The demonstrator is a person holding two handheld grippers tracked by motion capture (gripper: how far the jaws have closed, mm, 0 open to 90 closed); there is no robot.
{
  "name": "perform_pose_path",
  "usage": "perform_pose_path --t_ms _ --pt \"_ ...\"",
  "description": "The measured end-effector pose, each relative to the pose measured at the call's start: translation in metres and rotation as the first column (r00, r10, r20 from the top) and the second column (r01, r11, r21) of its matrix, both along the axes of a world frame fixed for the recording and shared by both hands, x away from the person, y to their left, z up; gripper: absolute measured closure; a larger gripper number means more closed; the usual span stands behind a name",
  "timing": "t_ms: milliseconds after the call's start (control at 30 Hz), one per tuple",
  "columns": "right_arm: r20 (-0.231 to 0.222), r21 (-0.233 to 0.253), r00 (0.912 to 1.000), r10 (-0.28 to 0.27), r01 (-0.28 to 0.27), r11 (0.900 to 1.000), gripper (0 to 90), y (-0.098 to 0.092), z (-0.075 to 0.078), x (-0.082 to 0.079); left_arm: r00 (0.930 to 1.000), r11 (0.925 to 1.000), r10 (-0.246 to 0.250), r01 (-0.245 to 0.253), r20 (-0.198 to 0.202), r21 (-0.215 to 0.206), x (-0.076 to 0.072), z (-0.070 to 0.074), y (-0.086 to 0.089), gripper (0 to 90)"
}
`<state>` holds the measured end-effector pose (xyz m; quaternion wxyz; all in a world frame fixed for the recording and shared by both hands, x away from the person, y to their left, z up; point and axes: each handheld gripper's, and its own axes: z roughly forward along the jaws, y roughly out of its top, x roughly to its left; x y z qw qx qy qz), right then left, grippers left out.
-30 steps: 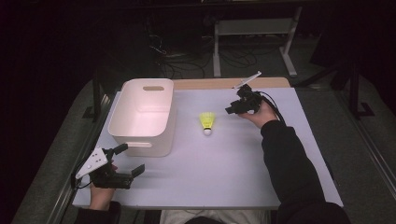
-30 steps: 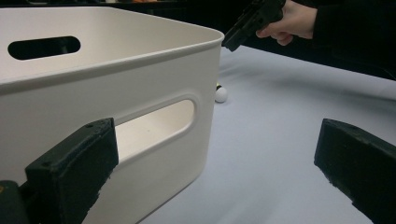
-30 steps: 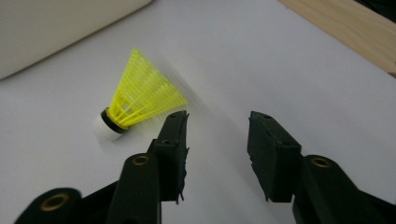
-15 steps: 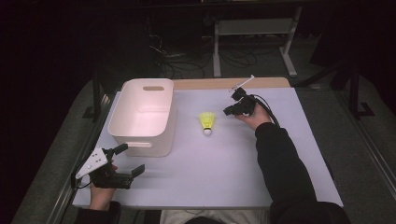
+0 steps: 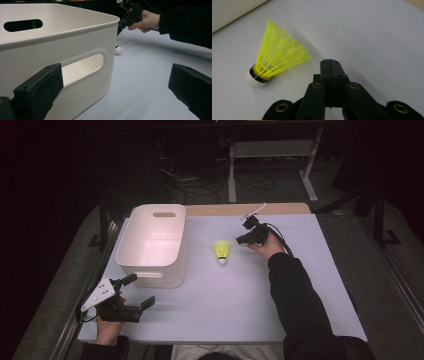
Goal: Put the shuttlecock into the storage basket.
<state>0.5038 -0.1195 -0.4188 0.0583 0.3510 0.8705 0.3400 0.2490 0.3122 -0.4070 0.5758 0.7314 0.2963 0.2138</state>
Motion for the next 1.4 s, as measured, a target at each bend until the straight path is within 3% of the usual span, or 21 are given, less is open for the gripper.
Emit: perform_pose_path --t_ms 733,1400 --pt "-0.071 0.009 0.9974 0.009 -0.008 1.0 88.7 0.016 -0.013 0.003 1.0 1.0 -0.003 0.003 -0.002 0.003 0.0 0.0 0.0 0.0" --pt "-0.066 0.001 0.9948 0.078 -0.078 0.997 88.6 0.044 -0.011 -0.002 1.0 1.0 -0.003 0.003 -0.001 0.001 0.0 0.0 0.0 0.0"
